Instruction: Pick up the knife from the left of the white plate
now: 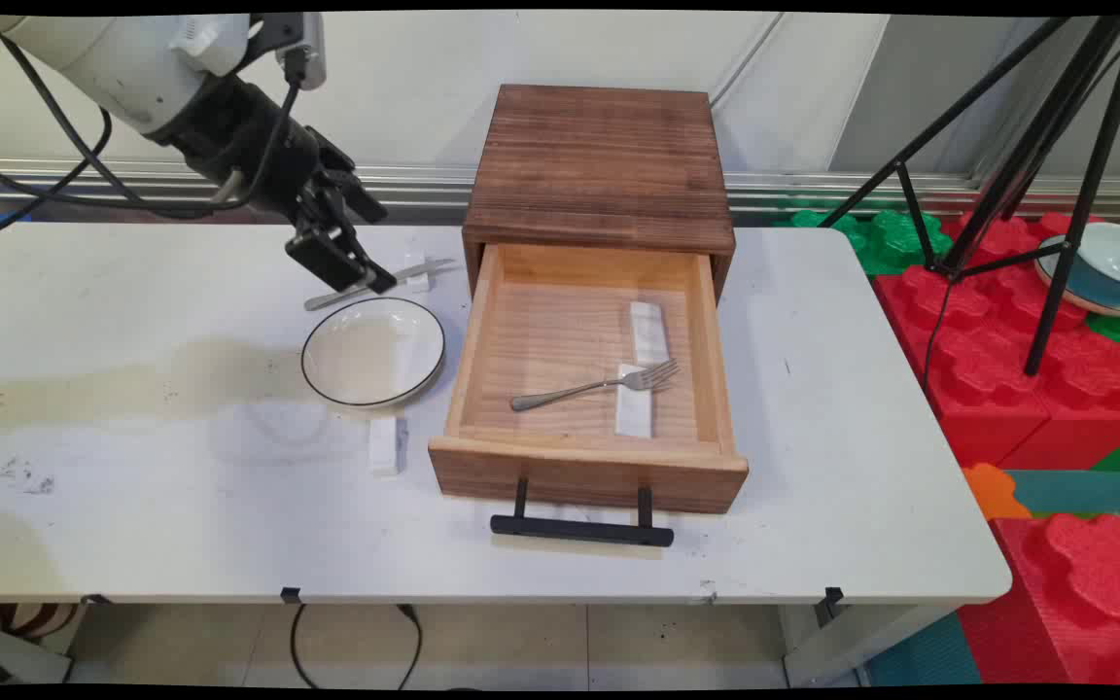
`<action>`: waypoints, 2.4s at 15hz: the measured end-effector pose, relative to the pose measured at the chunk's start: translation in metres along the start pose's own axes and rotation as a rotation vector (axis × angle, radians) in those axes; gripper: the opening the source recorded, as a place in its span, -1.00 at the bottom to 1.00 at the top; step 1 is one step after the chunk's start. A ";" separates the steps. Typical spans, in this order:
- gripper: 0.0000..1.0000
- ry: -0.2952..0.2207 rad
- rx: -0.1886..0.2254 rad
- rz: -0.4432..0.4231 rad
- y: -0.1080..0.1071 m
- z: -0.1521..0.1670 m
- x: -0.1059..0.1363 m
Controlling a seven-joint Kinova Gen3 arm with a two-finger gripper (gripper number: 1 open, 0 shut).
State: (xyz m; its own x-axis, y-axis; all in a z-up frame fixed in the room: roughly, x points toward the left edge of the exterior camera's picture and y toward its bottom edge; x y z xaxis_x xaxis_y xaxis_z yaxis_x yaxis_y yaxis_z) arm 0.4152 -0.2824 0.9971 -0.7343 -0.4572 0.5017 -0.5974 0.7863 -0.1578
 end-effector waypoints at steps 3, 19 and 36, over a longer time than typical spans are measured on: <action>1.00 -0.029 0.042 -0.003 -0.021 0.003 -0.007; 1.00 -0.205 0.129 -0.037 -0.132 0.094 -0.058; 1.00 -0.305 0.035 -0.018 -0.185 0.181 -0.076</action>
State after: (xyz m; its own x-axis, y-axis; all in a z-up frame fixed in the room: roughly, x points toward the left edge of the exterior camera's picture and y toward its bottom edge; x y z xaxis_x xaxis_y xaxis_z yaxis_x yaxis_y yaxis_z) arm 0.5231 -0.4690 0.8343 -0.7836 -0.5784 0.2267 -0.6176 0.7649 -0.1830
